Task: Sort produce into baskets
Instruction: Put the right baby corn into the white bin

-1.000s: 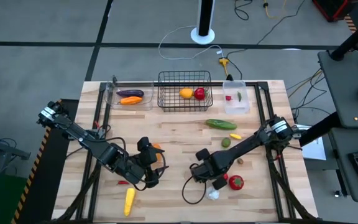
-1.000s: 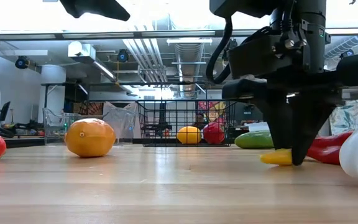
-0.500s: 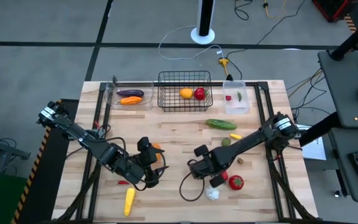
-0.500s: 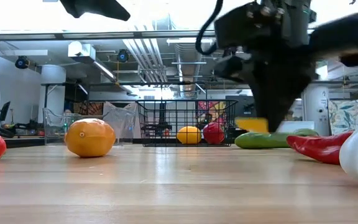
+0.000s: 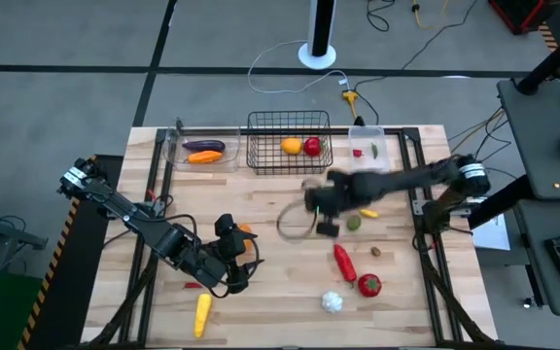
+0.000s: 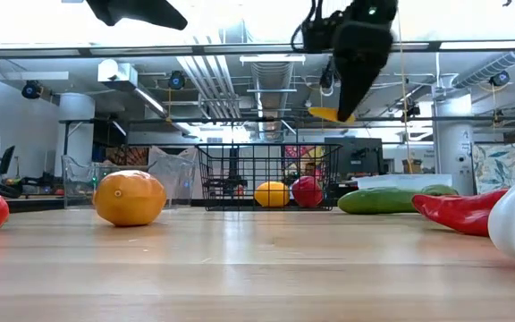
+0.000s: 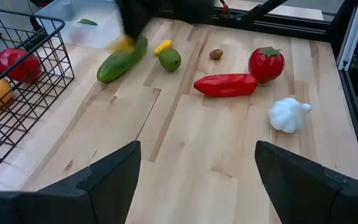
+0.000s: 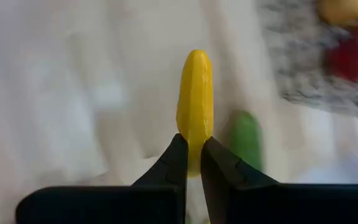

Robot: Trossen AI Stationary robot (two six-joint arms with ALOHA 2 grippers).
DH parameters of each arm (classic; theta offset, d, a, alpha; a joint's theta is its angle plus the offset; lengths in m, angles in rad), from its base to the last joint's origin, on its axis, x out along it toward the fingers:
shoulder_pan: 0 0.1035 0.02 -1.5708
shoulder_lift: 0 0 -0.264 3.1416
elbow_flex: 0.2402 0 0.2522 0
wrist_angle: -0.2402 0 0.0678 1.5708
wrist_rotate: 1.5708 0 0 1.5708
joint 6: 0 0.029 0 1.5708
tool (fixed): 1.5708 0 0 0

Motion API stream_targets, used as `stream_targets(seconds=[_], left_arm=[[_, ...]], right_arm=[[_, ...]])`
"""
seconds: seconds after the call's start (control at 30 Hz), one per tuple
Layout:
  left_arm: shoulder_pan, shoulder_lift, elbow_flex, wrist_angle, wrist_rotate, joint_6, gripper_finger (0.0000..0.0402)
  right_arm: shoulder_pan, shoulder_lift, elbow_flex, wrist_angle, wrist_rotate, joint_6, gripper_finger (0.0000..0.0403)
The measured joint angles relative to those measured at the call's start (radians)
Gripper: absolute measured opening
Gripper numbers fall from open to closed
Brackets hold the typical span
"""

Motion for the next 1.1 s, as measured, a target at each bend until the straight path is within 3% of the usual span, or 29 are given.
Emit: stream_targets(seconds=[0.27,0.6,0.83,1.1], left_arm=[[0.000,0.000,0.000,-0.001,0.000,0.000,0.0297],[0.000,0.000,0.000,-0.001,0.000,0.000,0.0297],[0.000,0.000,0.000,-0.001,0.000,-0.004,0.0297],[0.000,0.000,0.000,-0.001,0.001,-0.020,0.0297]], right_arm=[[-0.321,-0.103,-0.005,-0.121,0.025,0.169,0.0019],[-0.679,-0.075,-0.025,-0.153,0.025,0.201,0.0019],[-0.792,-0.005,-0.085,-0.147,0.025,0.180,0.0022],[-0.811,0.053,-0.149,-0.077,0.024,0.136,0.0023]])
